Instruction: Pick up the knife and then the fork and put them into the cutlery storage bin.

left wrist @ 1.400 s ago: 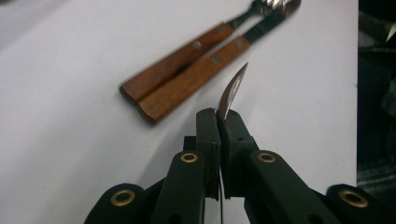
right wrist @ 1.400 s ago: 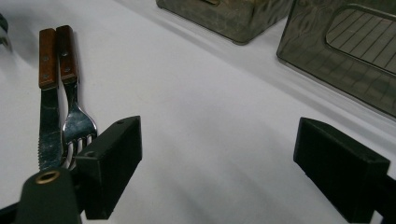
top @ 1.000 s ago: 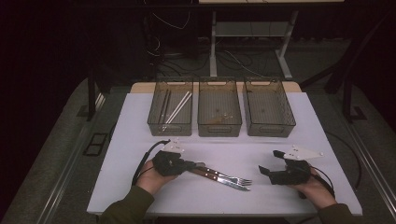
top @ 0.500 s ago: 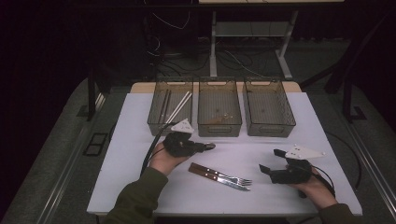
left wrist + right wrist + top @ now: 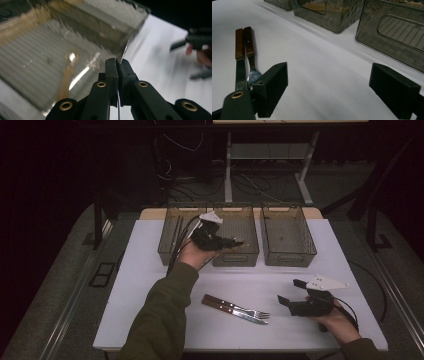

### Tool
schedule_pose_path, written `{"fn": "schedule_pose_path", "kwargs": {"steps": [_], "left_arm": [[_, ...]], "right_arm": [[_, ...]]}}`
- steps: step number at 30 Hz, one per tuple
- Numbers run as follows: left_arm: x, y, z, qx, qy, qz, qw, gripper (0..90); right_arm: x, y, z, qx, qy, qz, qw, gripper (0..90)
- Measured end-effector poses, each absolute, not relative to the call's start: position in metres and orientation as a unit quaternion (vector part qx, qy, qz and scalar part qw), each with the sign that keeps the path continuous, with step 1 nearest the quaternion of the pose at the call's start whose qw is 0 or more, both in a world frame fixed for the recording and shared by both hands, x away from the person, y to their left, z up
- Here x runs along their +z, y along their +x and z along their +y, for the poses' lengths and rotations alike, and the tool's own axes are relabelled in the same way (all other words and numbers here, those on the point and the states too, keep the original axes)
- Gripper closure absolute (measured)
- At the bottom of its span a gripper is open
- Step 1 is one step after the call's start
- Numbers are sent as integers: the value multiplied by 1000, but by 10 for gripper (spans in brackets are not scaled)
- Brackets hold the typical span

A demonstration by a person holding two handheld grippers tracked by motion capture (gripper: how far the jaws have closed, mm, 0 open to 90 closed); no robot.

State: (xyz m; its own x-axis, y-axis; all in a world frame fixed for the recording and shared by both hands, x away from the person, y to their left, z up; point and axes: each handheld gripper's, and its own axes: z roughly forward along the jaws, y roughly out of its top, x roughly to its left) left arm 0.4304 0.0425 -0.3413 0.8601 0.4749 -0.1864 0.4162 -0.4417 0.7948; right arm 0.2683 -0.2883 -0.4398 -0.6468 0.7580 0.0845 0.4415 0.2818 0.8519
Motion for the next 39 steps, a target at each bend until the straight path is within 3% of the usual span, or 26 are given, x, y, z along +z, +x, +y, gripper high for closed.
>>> {"fn": "schedule_pose_path", "kwargs": {"steps": [13, 23, 24, 25, 27, 33, 39], "left_arm": [[-337, 494, 3, 54, 839, 277, 465, 873], [-361, 520, -14, 69, 838, 312, 441, 866], [-364, 521, -14, 80, 842, 313, 431, 852], [-367, 521, -15, 85, 838, 322, 431, 742], [-370, 519, -13, 89, 839, 323, 430, 640], [-367, 508, -1, 99, 837, 315, 436, 500], [-358, 487, 13, 86, 828, 310, 459, 415]], "right_arm": [[-439, 267, -291, 466, 390, 776, 168, 154], [-438, 267, -294, 473, 394, 771, 165, 154], [-438, 267, -295, 474, 393, 771, 165, 155], [-438, 267, -295, 474, 392, 770, 165, 154], [-437, 267, -296, 475, 391, 770, 167, 154], [-437, 268, -297, 478, 393, 768, 169, 154], [-437, 268, -296, 477, 392, 768, 168, 154]]}}
